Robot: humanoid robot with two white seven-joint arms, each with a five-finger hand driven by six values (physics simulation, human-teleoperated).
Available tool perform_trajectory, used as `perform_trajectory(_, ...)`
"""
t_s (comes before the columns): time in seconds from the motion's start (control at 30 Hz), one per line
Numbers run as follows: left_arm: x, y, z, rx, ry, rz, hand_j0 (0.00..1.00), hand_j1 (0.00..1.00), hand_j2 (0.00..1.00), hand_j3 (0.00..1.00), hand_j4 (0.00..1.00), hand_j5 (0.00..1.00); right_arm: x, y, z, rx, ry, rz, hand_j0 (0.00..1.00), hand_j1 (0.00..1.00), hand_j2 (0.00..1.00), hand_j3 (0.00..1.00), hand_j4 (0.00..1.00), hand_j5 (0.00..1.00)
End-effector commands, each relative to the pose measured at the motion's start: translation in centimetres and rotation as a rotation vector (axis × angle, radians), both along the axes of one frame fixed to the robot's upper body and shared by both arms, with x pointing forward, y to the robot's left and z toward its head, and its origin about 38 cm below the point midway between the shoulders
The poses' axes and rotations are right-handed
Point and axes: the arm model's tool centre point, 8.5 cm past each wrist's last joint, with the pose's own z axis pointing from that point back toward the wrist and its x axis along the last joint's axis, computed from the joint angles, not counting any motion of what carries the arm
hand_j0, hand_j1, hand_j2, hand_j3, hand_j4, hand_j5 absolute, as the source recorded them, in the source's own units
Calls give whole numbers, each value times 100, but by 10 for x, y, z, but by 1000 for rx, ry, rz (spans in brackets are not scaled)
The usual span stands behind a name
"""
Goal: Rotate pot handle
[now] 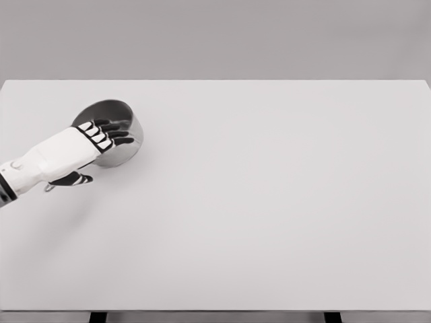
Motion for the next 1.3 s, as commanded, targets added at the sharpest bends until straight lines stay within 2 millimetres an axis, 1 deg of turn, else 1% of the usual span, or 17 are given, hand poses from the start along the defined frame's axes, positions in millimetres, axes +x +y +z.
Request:
perform_trajectory(0.0,0,4,8,0,-18,-15,100,100,100,100,100,100,0,0,0,0,0,-2,100,100,100,100,100,100)
perform_trajectory(0.07,-1,6,13,-10,-32,-28,100,100,100,100,100,100,0,0,0,0,0,-2,100,100,100,100,100,100)
perform_trajectory(0.1,-5,2,16,-52,-32,-73,100,100,100,100,100,100,0,0,0,0,0,-2,100,100,100,100,100,100)
perform_trajectory(0.13,-10,0,21,-147,-1,-127,100,100,100,100,100,100,0,0,0,0,0,1,100,100,100,100,100,100)
perform_trajectory(0.17,-15,5,32,-222,27,-158,100,100,100,100,100,100,0,0,0,0,0,1,100,100,100,100,100,100)
perform_trajectory(0.2,-14,8,37,-243,33,-151,100,100,100,100,100,100,0,0,0,0,0,1,100,100,100,100,100,100)
perform_trajectory(0.27,-14,9,38,-250,34,-150,100,100,100,100,100,100,0,0,0,2,0,2,100,100,100,100,100,100)
perform_trajectory(0.37,-15,8,36,-255,43,-150,100,100,100,100,100,100,0,0,0,2,0,-1,100,100,100,100,100,100)
perform_trajectory(0.53,-19,7,26,-242,60,-150,100,100,100,100,100,100,0,0,0,0,0,0,100,100,100,100,100,100)
perform_trajectory(0.63,-19,5,20,-130,16,-166,100,100,100,100,100,100,0,0,0,2,0,2,100,100,100,100,100,100)
perform_trajectory(1.0,-20,3,13,-48,-16,-179,100,100,100,100,100,100,0,0,0,0,0,0,100,100,100,100,100,100)
perform_trajectory(1.27,-22,2,6,-56,-1,-177,100,100,100,100,100,100,0,0,0,0,0,0,100,100,100,100,100,100)
